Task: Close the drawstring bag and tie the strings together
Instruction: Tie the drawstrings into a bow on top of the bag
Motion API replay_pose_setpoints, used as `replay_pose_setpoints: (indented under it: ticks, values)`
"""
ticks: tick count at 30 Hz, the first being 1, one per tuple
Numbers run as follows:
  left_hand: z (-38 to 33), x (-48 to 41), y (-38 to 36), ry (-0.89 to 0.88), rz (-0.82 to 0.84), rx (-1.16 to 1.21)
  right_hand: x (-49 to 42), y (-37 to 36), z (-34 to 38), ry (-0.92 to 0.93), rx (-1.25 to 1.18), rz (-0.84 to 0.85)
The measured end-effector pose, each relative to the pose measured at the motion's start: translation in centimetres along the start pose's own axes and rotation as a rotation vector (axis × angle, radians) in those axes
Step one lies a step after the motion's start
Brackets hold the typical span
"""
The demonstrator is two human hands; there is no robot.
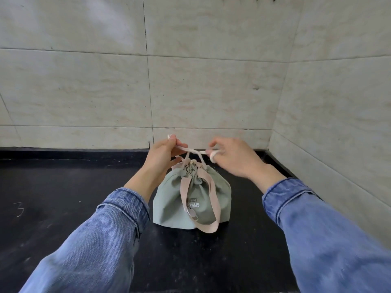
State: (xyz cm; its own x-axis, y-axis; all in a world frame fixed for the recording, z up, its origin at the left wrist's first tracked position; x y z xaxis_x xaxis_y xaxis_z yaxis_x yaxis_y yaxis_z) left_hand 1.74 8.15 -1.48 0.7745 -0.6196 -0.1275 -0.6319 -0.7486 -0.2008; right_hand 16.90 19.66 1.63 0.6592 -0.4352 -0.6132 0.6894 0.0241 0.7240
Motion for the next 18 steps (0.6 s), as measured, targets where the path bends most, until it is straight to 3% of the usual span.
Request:
replay_pose_setpoints:
  ticks: [2, 5, 7, 14, 18]
  values:
    - [0.8, 0.1, 0.1, 0.031, -0.034, 0.039, 0.7, -1.2, -0.5, 0.195, 0.363, 0.059]
    - [2.0, 0.3, 0.5, 0.076, -0.114, 0.185, 1.8, -2.0, -1.2, 0.314, 0.543, 0.012]
    - [2.6, 0.3, 0.8, 0.075, -0.159, 0.244, 2.3, -1.9, -2.3, 0.293, 0.568, 0.003]
    - [2.3, 0.0, -0.1, -0.035, -0.205, 0.108, 3.6, -1.8, -4.7, 0.188, 0.621, 0.019]
    - [2.6, -0.3, -0.6, 0.006, -0.177, -0.003, 4.5, -2.3, -5.6, 0.103, 0.642, 0.074]
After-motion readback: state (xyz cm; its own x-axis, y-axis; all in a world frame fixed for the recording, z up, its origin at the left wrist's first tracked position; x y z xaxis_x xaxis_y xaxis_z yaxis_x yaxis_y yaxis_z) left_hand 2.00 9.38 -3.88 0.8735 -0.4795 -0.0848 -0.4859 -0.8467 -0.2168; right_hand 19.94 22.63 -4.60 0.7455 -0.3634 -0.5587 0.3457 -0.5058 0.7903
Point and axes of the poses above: each hand's wrist, its own x-axis away from the middle knuckle, its own y-axis out of the back of the hand, z = x × y, the point moved 3 cm from there along -x, towards the middle knuckle, and after that the axes turned 9 degrees about -z, right-handed, at the moved point
